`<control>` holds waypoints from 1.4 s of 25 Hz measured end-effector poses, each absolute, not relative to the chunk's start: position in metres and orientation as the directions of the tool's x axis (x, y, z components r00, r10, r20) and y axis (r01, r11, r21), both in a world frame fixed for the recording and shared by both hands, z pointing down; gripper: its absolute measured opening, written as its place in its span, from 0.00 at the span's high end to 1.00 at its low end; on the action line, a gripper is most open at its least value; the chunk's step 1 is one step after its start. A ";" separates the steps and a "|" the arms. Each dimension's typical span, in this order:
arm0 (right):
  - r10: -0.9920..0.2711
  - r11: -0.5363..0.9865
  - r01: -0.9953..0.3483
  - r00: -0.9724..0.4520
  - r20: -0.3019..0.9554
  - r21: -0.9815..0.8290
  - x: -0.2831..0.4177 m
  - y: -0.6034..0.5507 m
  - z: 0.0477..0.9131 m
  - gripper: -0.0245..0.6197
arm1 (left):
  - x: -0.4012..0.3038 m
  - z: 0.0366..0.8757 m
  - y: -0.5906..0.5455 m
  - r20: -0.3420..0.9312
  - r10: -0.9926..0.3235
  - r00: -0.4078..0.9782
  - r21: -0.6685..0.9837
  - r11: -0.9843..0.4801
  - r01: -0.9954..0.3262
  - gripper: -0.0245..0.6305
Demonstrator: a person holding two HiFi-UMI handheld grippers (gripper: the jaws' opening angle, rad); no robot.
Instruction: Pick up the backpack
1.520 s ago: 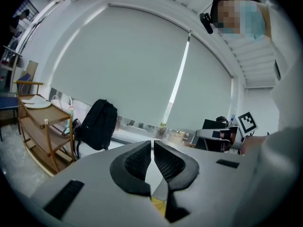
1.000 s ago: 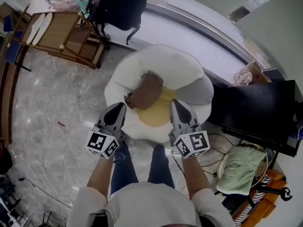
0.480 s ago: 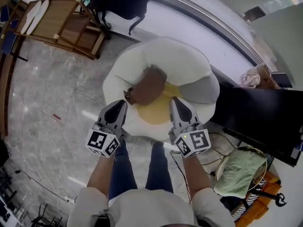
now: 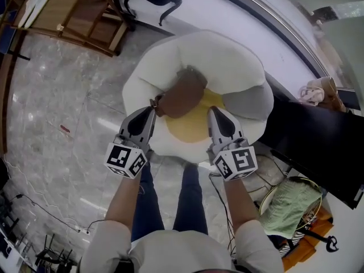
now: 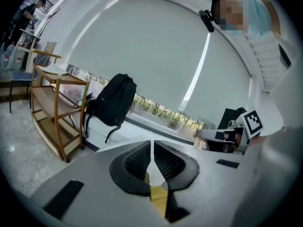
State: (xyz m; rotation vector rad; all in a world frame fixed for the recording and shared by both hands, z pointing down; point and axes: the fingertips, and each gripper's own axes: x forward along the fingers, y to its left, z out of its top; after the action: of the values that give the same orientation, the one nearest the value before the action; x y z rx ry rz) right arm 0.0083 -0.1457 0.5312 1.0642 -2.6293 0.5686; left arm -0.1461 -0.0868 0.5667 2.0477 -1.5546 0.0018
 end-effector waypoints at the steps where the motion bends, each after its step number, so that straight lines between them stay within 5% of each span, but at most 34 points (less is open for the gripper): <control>1: -0.606 0.658 -0.706 -0.703 0.373 -0.262 0.007 -0.146 0.539 0.92 | -0.146 0.572 -0.088 0.330 -0.887 0.322 0.431 -0.162 -0.888 0.90; 35: -0.484 0.712 -0.658 -0.713 0.508 -0.246 -0.011 -0.163 0.738 0.92 | -0.145 0.747 -0.070 0.429 -0.854 0.293 0.511 -0.037 -0.858 0.90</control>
State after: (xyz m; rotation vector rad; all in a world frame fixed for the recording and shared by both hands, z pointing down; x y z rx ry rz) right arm -0.0105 -0.1633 0.7376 0.8813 -2.5092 0.5836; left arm -0.1448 -0.0698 0.7466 1.8586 -1.5348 0.0074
